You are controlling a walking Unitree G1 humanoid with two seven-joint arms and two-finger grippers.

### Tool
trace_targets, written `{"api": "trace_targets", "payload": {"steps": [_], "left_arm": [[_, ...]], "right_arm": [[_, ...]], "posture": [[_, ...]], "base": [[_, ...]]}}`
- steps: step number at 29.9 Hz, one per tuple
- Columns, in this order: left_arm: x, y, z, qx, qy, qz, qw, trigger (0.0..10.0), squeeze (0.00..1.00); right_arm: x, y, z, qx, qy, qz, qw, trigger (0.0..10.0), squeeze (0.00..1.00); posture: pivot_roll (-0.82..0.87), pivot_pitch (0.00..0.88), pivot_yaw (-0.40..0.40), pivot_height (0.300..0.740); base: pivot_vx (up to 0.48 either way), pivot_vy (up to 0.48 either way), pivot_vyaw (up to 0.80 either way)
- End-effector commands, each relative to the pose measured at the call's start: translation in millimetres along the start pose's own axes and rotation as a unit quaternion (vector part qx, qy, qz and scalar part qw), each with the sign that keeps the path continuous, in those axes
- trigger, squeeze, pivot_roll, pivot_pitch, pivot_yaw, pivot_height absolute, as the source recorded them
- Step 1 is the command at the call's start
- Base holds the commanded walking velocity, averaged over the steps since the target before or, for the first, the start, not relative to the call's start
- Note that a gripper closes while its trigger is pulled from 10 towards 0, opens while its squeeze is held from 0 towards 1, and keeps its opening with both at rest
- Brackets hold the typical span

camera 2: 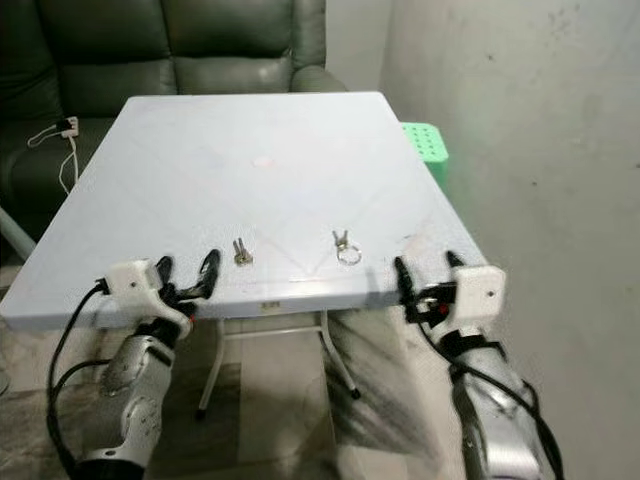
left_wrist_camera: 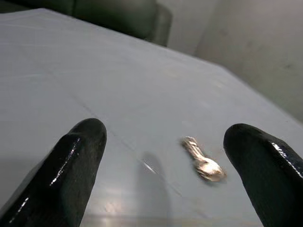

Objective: Hang keys on a hook

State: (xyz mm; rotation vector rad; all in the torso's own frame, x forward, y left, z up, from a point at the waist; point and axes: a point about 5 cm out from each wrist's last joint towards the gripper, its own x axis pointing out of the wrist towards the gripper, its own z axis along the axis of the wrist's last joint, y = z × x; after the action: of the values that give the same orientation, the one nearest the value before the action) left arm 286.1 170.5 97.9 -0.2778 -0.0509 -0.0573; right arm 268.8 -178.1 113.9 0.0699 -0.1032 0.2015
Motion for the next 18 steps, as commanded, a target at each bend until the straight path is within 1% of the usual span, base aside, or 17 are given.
{"api": "trace_targets", "payload": {"steps": [1,8,11,12,13,16,18], "left_arm": [[3.0,-12.6,0,-0.011,-0.001,-0.017,1.000,10.0,0.00],[2.4,-12.8,0,-0.010,-0.001,-0.014,1.000,10.0,0.00],[2.1,-11.4,-3,0.002,0.012,0.001,1.000,10.0,0.00],[1.9,-13.6,-2,0.004,0.008,-0.008,1.000,10.0,0.00],[1.5,-16.1,0,0.016,0.002,-0.018,1.000,10.0,0.00],[0.9,-19.0,1,0.014,-0.002,-0.026,1.000,10.0,0.00],[-0.1,-26.1,3,0.029,-0.002,-0.049,0.998,10.0,0.00]], "right_arm": [[-2.4,-9.6,5,-0.012,-0.005,-0.011,1.000,10.0,0.00],[-3.1,-9.8,5,-0.012,-0.003,-0.011,1.000,10.0,0.00],[-2.8,-9.7,5,-0.012,-0.001,-0.008,1.000,10.0,0.00],[-2.5,-10.1,4,-0.015,0.002,-0.006,1.000,10.0,0.00],[-2.2,-10.3,4,-0.017,0.005,-0.001,1.000,10.0,0.00],[-1.2,-10.5,1,-0.030,0.012,0.013,0.999,10.0,0.00],[1.9,-10.8,2,-0.045,0.013,0.032,0.998,10.0,0.00]], "posture": [[-0.03,0.058,-0.053,0.740],[-0.03,0.066,-0.056,0.740],[-0.03,0.071,-0.057,0.740],[-0.03,0.074,-0.057,0.740],[-0.03,0.074,-0.057,0.740],[-0.03,0.074,-0.057,0.740],[-0.03,0.083,-0.060,0.740]], "base": [[0.337,0.000,0.00],[0.340,0.000,0.00],[0.000,0.000,0.00],[0.000,0.000,0.00],[0.000,0.000,0.00],[0.000,0.000,0.00],[0.000,0.000,0.00]]}}
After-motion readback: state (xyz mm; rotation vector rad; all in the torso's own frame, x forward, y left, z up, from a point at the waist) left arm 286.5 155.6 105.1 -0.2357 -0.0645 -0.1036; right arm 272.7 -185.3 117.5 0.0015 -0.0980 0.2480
